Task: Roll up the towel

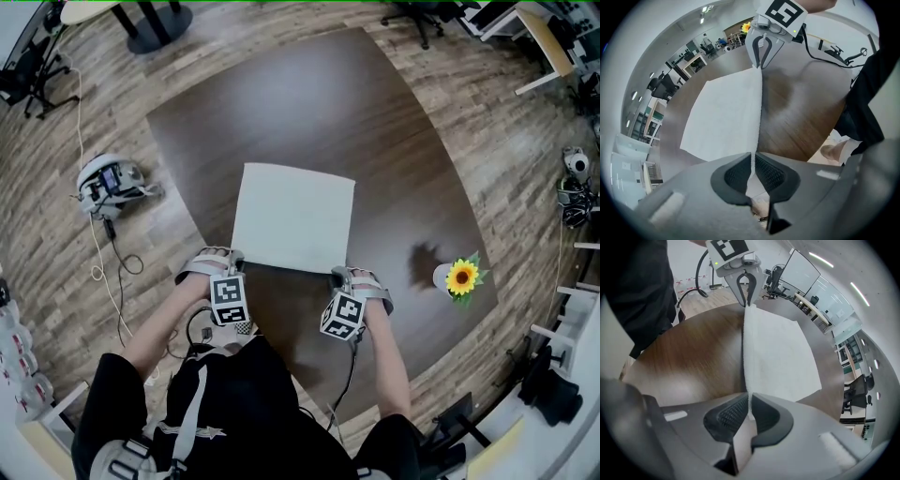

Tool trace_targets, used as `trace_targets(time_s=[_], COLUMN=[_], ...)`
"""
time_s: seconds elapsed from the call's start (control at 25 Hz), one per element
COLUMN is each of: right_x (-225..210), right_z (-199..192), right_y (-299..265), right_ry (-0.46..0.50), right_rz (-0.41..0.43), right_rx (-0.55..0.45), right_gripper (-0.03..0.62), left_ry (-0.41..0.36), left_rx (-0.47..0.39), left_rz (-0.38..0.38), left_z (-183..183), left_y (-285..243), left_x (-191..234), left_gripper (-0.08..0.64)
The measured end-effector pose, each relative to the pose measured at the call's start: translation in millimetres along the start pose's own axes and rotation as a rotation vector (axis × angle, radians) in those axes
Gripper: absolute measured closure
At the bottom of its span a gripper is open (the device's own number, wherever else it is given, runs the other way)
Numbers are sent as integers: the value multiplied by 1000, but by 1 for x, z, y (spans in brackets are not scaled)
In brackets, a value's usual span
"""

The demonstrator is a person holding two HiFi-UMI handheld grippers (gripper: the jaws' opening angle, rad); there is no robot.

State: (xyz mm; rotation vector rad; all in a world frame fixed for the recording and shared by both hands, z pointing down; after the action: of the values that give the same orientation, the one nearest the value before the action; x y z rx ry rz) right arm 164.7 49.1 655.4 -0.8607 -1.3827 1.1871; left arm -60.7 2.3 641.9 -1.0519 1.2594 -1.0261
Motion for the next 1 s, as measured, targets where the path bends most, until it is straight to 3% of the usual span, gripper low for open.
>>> trace_targets(time_s=[0.52, 1.0], right_x=[53, 21], right_z=[12, 14], right_y=[17, 16], right_ry=[-1, -37], right_rz=[166, 163], right_rx=[-26, -23], right_gripper=[565, 565], left_ry=[-23, -20], left_rx=[0, 1], left_rz=[-45, -40], left_z=[-21, -21], left_y=[16, 15], left_x=[-38, -9], left_gripper=[523, 522])
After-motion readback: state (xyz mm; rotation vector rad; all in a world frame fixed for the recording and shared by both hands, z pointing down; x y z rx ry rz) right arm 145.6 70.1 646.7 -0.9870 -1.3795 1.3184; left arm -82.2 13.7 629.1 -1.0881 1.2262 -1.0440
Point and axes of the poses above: the fingertips, and each gripper's own axes: y backward along the fingers, x to its left, z out of its top, the point moved 4 cm from there along y, backward along the fingers, and after that the axes turned 12 degrees about x, right-handed, at the moved point
